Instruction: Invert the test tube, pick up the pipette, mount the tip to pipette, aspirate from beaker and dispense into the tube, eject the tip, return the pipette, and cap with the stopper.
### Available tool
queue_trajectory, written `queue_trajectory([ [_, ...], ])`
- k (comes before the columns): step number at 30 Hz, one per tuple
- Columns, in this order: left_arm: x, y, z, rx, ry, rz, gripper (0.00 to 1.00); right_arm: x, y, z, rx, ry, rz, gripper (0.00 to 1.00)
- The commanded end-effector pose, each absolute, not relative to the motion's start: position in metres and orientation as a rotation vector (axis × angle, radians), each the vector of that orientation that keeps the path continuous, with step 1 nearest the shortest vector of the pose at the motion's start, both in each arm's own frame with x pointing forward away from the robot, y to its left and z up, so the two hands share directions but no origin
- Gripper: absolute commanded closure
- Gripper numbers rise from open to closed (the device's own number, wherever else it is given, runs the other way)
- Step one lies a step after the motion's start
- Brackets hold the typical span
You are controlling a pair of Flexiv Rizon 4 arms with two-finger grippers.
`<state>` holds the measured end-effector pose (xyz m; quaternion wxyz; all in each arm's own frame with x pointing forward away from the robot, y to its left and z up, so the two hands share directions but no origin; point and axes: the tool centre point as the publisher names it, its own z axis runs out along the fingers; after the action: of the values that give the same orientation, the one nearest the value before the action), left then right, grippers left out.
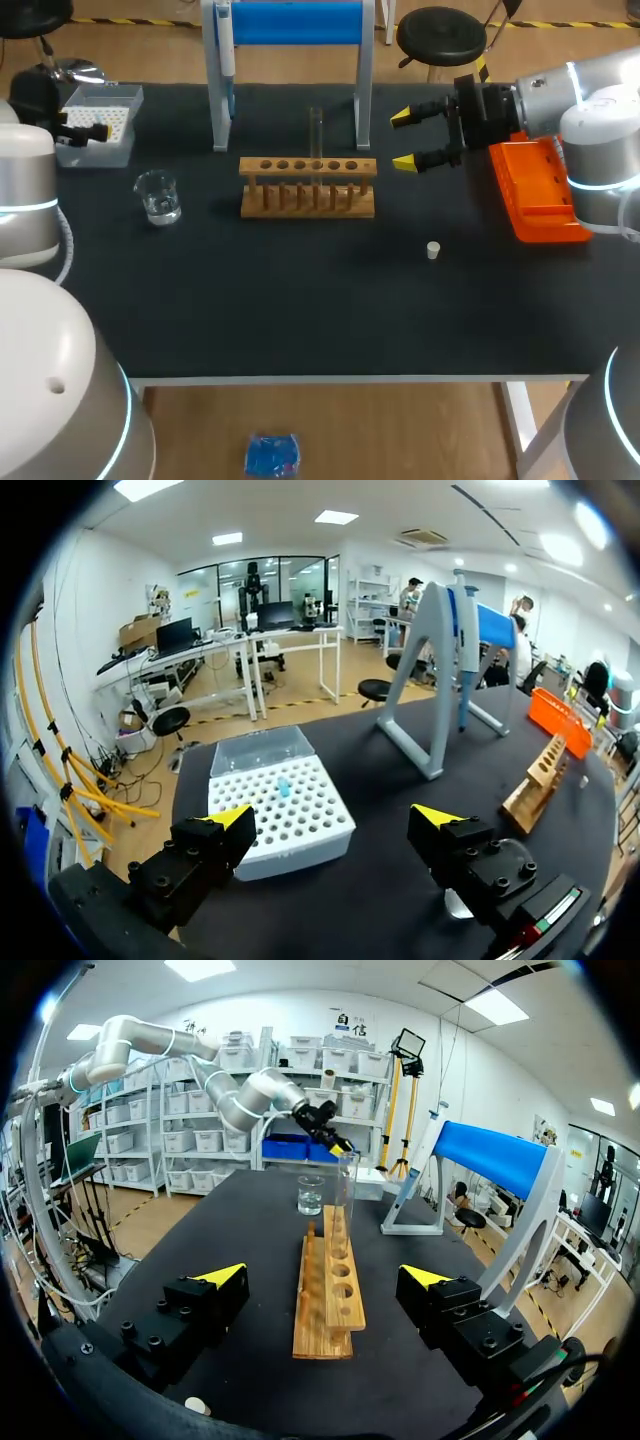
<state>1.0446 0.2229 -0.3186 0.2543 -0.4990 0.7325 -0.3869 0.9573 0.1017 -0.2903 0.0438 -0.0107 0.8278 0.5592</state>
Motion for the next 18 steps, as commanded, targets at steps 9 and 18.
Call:
queue_trajectory([
  [9,1.055,0.229,-0.329,-1.407,1.900,-1.048,0.00,0.958,0.101,-0.290,-0.036,2.532,1.711,0.00],
  [18,1.062,0.230,-0.318,-1.489,1.870,-0.991,0.00,0.958,0.101,-0.290,-0.036,2.532,1.711,0.00],
])
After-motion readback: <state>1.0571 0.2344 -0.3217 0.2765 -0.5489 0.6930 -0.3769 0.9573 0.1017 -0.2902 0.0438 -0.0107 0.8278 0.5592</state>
